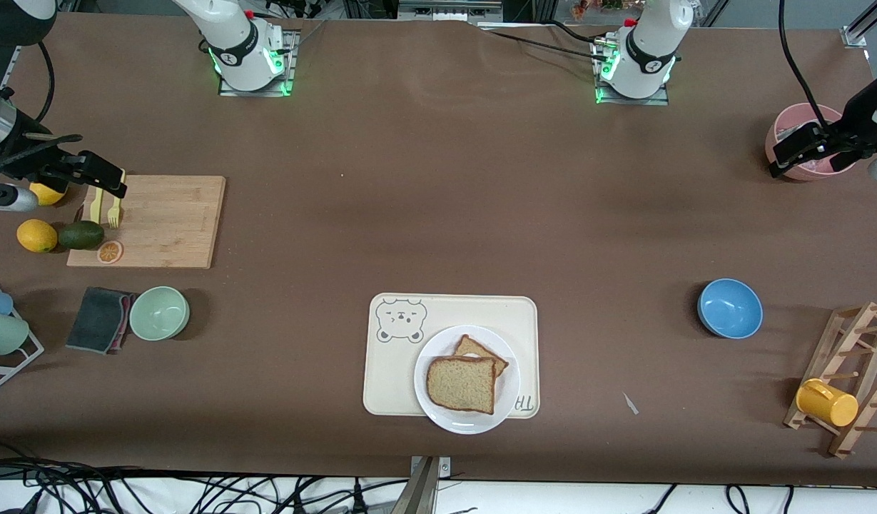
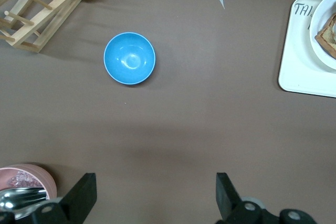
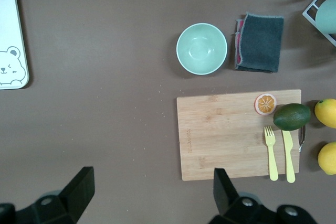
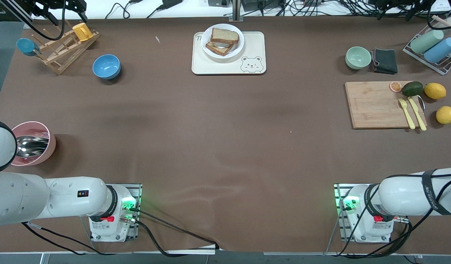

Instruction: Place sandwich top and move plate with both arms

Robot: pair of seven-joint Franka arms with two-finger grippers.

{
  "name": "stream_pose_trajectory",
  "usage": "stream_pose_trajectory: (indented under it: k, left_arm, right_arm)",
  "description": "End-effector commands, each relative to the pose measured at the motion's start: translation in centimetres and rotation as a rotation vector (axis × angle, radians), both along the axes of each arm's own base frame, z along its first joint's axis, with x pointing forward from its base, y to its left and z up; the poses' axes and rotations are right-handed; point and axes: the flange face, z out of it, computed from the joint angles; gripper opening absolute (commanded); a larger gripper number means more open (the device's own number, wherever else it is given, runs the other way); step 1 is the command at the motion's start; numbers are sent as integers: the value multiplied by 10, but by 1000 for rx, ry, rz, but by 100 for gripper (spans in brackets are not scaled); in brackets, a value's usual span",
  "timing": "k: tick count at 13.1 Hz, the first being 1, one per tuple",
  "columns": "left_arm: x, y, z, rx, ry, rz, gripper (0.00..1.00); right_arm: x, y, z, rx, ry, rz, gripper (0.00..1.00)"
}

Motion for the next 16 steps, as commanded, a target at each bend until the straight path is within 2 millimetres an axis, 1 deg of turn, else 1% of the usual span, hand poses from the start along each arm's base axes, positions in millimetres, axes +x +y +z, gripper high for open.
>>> stream_pose_trajectory:
  k: [1, 7, 14, 16]
  left_arm:
    - [-3, 1, 7, 23, -1, -10, 100]
    - [-1, 1, 5, 22, 4, -10, 100]
    - [-1, 2, 4, 22, 5, -8, 100]
    - [-1, 2, 4, 22, 5, -8, 100]
  right_arm:
    - [-2, 0, 6, 10, -2, 7, 100]
    - [-2, -2, 6, 11, 0, 3, 100]
    - [-3, 1, 7, 13, -2, 3, 100]
    - [-3, -2, 9, -5, -7, -1, 100]
